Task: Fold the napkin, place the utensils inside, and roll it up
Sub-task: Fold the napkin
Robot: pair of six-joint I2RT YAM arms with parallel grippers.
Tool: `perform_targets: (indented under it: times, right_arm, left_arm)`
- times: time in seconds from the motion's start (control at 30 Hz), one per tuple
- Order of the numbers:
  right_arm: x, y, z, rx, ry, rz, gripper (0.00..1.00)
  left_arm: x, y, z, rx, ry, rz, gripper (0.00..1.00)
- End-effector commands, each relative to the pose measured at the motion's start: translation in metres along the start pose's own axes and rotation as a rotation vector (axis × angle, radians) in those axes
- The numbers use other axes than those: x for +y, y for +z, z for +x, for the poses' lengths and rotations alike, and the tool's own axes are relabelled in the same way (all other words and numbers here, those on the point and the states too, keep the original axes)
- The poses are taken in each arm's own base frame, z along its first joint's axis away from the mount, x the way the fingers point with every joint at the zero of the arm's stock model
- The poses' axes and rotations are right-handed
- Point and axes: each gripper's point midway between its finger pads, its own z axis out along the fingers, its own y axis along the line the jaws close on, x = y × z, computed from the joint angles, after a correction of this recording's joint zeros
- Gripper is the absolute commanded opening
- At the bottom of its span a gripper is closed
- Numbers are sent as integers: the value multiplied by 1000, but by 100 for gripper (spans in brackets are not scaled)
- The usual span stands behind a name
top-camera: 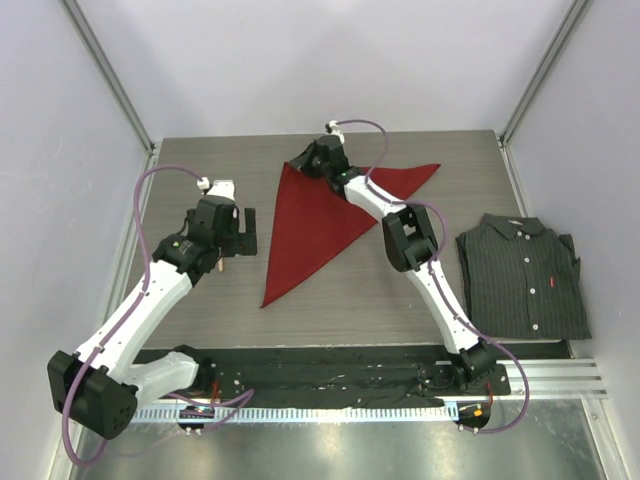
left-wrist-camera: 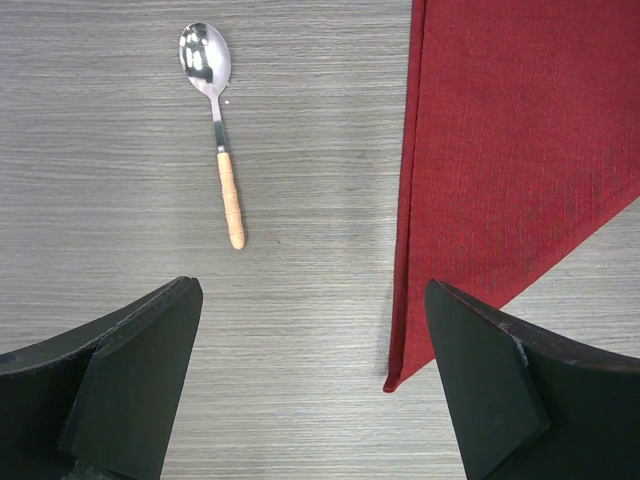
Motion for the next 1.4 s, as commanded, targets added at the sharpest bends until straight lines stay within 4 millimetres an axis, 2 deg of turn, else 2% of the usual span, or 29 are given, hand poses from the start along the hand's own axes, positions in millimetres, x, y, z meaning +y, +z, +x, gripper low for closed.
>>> perform_targets:
  times: [0.0, 0.03, 0.07, 0.17, 0.33, 0.37, 0.43, 0.47, 0.5, 0.53, 0.57, 0.6, 0.63, 0.67, 0.7, 0.73, 0.77, 0.8, 0.83, 0.87, 0.93, 0.97, 1.03, 1.07, 1.13, 1.17, 1.27, 1.3, 1.37]
  right_arm:
    - [30, -1, -30, -74, -6, -98, 22]
    - [31, -2, -31, -66, -14, -107, 40]
    - [34, -3, -31, -62, -24, -116, 48]
    - [48, -11, -33, -43, -73, -157, 61]
    - [83, -39, -52, -44, -172, -221, 69]
    - [99, -55, -61, -49, -195, -240, 69]
    - [109, -72, -68, -53, -251, -246, 69]
    - [95, -76, -58, -20, -260, -213, 69]
    - [118, -100, -76, -55, -281, -237, 69]
    - [117, -109, -77, -52, -296, -228, 69]
    - [97, -114, -65, -16, -299, -182, 69]
    - [114, -137, -81, -51, -305, -188, 69]
    - [109, -146, -82, -47, -301, -167, 69]
    - [84, -154, -73, -9, -283, -108, 69]
    - [77, -164, -72, -1, -279, -89, 69]
    - [88, -186, -84, -24, -276, -99, 69]
    - [59, -195, -74, 8, -250, -42, 68]
    - [51, -204, -74, 9, -241, -25, 68]
    - [61, -227, -85, -21, -240, -40, 68]
    - [32, -237, -76, -1, -223, 16, 68]
    - [36, -271, -90, -58, -235, 24, 68]
    - [18, -282, -79, -47, -234, 62, 67]
    - [-1, -305, -84, -76, -243, 135, 68]
    - [-1, -326, -85, -101, -253, 144, 69]
    - [-12, -346, -91, -140, -262, 190, 70]
    - [-18, -362, -92, -169, -262, 222, 71]
    - [-39, -385, -95, -216, -250, 294, 72]
    - [-34, -395, -99, -243, -250, 282, 73]
    - [-42, -403, -100, -256, -243, 296, 73]
  left_arm:
    - [2, 1, -6, -20, 2, -9, 100]
    - [2, 1, -6, -22, 0, -11, 100]
    - [2, 1, -6, -20, 1, -10, 100]
    - [1, 1, -6, -19, 2, -4, 100]
    - [1, 0, -7, -23, 5, 0, 100]
    - [0, -1, -7, -23, 6, 5, 100]
    - [-3, -2, -7, -23, 12, 27, 100]
    - [-4, -3, -8, -29, 12, 37, 100]
    - [-5, -4, -8, -33, 14, 43, 100]
    - [-5, -4, -9, -42, 13, 46, 100]
    - [-5, -4, -9, -43, 14, 46, 100]
    - [-5, -5, -9, -46, 16, 48, 100]
    - [-5, -4, -9, -50, 19, 51, 100]
    - [-8, -4, -7, -42, 25, 67, 100]
    - [-11, -4, -6, -41, 31, 86, 100]
    - [-14, -5, -8, -52, 35, 108, 100]
    - [-17, -5, -8, -57, 40, 125, 100]
    - [-16, -4, -5, -56, 44, 123, 100]
    - [-15, -5, -6, -66, 43, 119, 100]
    - [-14, -4, -8, -77, 41, 113, 100]
    - [-11, -1, -7, -77, 41, 96, 100]
    - [-10, 0, -6, -73, 39, 91, 100]
    - [-5, 3, -6, -70, 27, 73, 100]
    - [3, 8, -6, -60, 7, 50, 100]
    - [9, 13, -4, -42, -31, 44, 100]
    - [23, 21, -2, -24, -67, 9, 100]
    - [45, 32, -1, 4, -110, -68, 100]
    - [55, 40, 4, 37, -121, -106, 100]
    - [64, 46, 8, 60, -127, -147, 100]
